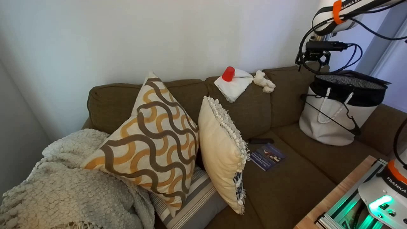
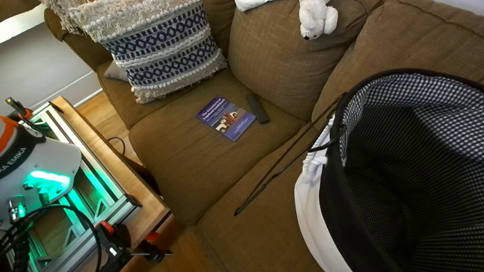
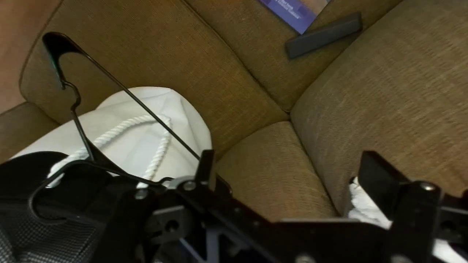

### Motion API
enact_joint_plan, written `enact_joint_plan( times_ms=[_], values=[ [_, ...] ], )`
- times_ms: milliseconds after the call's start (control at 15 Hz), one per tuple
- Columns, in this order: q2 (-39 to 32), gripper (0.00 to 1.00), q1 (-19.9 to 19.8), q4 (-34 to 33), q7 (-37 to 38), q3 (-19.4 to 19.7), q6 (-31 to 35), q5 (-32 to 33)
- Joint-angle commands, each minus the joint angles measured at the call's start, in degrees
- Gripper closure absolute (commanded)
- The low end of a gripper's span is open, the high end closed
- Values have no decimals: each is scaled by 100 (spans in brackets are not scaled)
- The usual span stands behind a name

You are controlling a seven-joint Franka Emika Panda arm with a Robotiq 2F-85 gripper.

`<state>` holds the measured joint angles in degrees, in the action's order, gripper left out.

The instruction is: Put the white fluffy toy on the seat of the couch

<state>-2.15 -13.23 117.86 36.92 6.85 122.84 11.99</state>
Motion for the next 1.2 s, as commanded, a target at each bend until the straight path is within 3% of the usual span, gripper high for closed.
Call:
enact_joint_plan(
  times_ms=[0, 133, 200, 467, 533, 867, 1000, 1133],
  values=[
    [-535, 0, -4, -445, 666, 433, -391, 286],
    [-561, 0, 41, -533, 1154, 602, -319, 153],
    [-467, 0, 75, -328, 710, 586, -182, 143],
    [-551, 0, 65, -486, 890, 624, -46, 6],
    [-614, 0, 21, -467, 479, 558, 312, -435],
    [-1614, 0, 44, -1252, -851, 199, 603, -2688],
    [-2132, 0, 77, -1728, -1093, 50, 836, -3244],
    [-2738, 0, 162, -2336, -1139, 4, 1369, -3248]
  ],
)
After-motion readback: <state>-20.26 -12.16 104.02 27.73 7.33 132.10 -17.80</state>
